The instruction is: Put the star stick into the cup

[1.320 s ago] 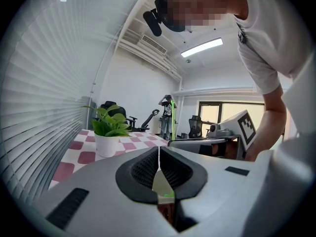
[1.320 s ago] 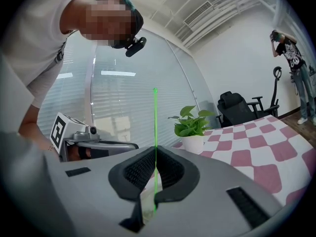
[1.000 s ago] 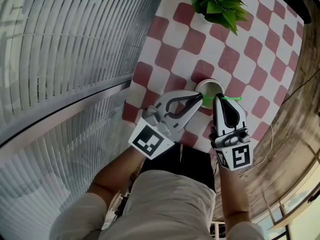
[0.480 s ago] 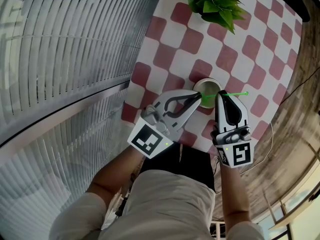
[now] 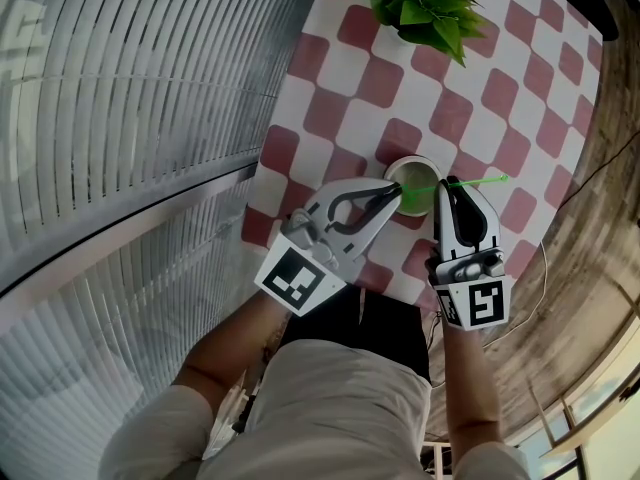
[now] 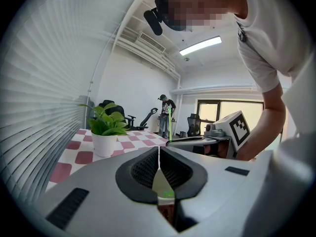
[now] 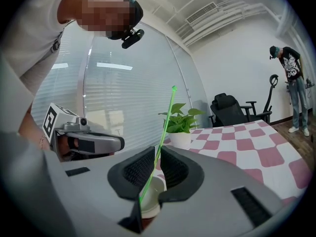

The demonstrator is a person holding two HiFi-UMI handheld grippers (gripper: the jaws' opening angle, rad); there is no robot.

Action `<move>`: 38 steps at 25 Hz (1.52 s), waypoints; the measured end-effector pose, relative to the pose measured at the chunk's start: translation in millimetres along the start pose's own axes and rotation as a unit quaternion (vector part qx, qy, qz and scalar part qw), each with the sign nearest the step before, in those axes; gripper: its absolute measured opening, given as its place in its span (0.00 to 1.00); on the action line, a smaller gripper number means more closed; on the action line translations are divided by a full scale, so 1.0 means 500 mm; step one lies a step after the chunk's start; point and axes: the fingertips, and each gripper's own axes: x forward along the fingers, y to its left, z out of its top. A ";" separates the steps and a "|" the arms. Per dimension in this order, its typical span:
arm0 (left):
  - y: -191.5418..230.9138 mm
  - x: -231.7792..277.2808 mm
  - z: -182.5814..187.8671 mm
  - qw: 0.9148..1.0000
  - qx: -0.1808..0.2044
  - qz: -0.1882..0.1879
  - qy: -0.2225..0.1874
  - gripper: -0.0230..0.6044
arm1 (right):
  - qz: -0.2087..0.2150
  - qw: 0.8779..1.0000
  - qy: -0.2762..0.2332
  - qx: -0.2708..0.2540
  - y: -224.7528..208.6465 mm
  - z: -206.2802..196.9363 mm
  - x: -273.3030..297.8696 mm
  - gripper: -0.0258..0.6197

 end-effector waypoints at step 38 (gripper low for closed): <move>0.006 0.022 -0.006 1.000 -0.001 0.000 0.002 0.10 | -0.029 0.999 0.031 0.001 -0.072 -0.044 0.005 0.15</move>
